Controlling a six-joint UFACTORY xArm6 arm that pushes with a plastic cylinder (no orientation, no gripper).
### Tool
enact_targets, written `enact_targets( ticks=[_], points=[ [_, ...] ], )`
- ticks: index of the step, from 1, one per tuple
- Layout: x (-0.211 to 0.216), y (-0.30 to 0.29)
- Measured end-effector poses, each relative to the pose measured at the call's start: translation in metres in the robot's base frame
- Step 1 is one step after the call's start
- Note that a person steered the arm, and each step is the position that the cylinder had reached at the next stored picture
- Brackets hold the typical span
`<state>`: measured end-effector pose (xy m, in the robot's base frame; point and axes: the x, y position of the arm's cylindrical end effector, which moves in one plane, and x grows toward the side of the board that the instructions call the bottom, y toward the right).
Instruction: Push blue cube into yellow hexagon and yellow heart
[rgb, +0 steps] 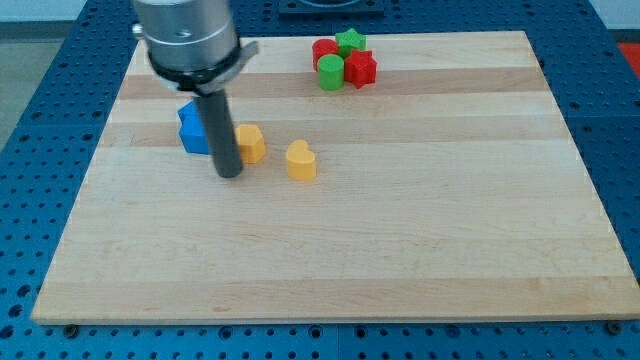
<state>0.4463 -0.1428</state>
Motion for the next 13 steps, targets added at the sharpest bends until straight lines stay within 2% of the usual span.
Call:
enact_targets(
  ticks=[1,2,3,5,11,12,13],
  points=[
    [-0.01,-0.043],
    [-0.038,-0.087],
    [-0.06,-0.108],
    [-0.063,-0.085],
    [-0.042,0.06],
    [-0.043,0.069],
    [-0.045,0.047]
  ],
)
